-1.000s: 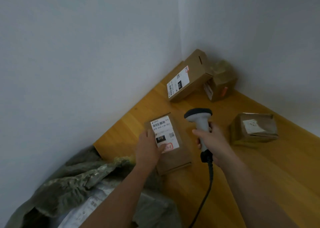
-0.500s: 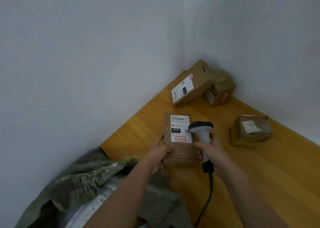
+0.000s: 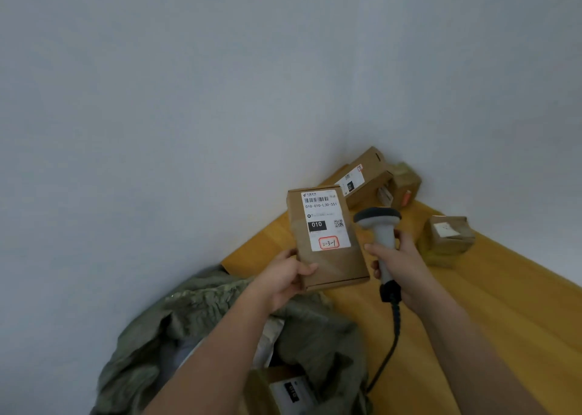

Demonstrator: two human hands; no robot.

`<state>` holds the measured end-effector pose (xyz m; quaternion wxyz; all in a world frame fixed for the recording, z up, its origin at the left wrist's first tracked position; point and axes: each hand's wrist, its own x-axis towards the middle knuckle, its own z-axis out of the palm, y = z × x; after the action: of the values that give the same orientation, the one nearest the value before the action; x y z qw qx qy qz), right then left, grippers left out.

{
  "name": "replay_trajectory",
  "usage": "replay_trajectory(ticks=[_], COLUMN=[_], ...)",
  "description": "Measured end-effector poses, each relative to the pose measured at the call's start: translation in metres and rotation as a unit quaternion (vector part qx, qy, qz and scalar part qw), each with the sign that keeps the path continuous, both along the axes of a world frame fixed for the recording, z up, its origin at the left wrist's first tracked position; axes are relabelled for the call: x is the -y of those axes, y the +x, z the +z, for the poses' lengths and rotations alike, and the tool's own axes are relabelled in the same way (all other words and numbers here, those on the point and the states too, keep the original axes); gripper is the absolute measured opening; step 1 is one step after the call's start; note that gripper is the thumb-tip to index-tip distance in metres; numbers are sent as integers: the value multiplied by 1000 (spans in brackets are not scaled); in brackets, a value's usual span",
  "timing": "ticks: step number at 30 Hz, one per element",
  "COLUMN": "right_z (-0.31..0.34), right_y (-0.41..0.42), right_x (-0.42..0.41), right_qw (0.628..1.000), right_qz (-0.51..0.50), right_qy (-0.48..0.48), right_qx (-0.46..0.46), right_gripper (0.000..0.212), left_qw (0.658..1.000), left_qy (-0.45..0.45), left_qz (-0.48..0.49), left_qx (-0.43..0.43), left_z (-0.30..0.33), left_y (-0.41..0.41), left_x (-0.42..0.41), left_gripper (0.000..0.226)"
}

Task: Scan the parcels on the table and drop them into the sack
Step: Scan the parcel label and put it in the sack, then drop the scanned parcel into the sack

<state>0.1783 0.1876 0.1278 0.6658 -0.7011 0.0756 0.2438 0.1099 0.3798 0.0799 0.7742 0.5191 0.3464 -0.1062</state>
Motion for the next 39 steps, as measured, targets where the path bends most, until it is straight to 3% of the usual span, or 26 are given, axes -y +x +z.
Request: replay_trajectory(ticks=[6, 10, 21, 30, 39], right_z=[33, 65, 156, 202, 213], right_y=[-61, -92, -156, -169, -162], right_x=[11, 23, 37, 61, 94], right_qw=[999, 999, 987, 973, 969], right_qz=[-30, -23, 119, 155, 151], right_qy=[-10, 1, 55, 93, 124], right_qx=[27, 40, 99, 145, 148], right_gripper=[41, 29, 36, 43, 43], left_qw=[998, 996, 990, 988, 984], left_qy=[2, 13, -1, 35, 44], left_qz=[60, 93, 140, 149, 175], left_qx=[14, 13, 33, 26, 10], left_z=[11, 20, 44, 63, 58], left_y=[-61, -90, -138, -144, -134], left_x=[-13, -18, -20, -8, 19], left_gripper=[49, 53, 60, 47, 58])
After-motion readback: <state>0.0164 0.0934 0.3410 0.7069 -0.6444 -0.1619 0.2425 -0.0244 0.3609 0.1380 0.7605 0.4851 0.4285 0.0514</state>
